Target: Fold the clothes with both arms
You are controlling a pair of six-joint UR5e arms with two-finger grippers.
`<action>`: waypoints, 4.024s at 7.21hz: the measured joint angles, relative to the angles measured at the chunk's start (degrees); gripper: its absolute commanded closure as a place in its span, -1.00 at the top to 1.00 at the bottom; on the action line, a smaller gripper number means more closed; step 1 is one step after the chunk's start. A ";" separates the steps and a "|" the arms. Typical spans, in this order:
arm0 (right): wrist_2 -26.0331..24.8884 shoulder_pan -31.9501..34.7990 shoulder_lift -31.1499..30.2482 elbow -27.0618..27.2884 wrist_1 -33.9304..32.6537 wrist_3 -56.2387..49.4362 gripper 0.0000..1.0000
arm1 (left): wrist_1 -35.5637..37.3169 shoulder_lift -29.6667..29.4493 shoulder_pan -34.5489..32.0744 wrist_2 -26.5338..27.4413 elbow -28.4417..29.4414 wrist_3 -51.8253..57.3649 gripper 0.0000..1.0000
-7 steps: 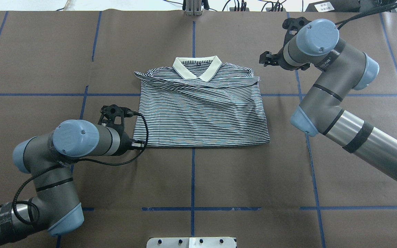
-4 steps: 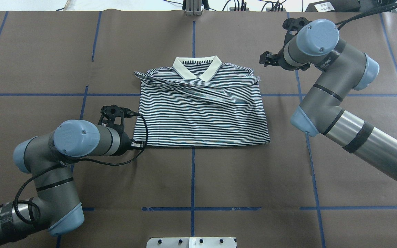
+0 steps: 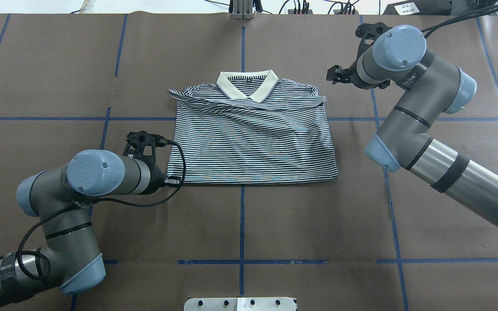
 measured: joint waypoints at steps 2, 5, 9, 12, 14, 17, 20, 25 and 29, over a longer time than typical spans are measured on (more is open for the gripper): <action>-0.02 -0.04 -0.02 0.00 0.00 0.09 1.00 | -0.16 1.33 -4.05 -0.07 0.14 9.13 -1.00; -0.11 -0.37 0.16 0.01 0.00 0.91 1.00 | -5.72 -2.01 -17.83 -0.24 13.50 24.94 -1.00; -0.18 -0.71 1.10 0.41 0.02 3.21 1.00 | -19.11 -23.10 -27.38 3.12 49.71 32.43 0.96; -1.12 -3.11 5.07 -0.61 -0.23 12.03 0.42 | -21.87 -22.86 -28.89 3.14 50.99 36.84 1.00; -7.91 -7.56 12.92 -6.67 -0.36 24.84 0.40 | -22.09 -20.51 -30.11 0.21 47.37 39.98 1.00; -15.05 -12.58 25.78 -23.33 3.71 33.93 0.30 | -22.20 -19.07 -30.32 -0.55 44.92 40.47 1.00; -16.63 -14.83 30.23 -30.75 5.55 34.83 0.19 | -22.23 -18.91 -30.33 -0.66 44.71 40.19 1.00; -16.85 -15.57 30.53 -32.00 5.27 34.54 -1.00 | -22.36 -18.42 -30.33 -1.27 43.92 40.10 1.00; -16.79 -15.61 19.01 -14.32 -0.68 34.09 -1.00 | -22.49 -16.72 -30.08 -1.29 40.63 39.86 1.00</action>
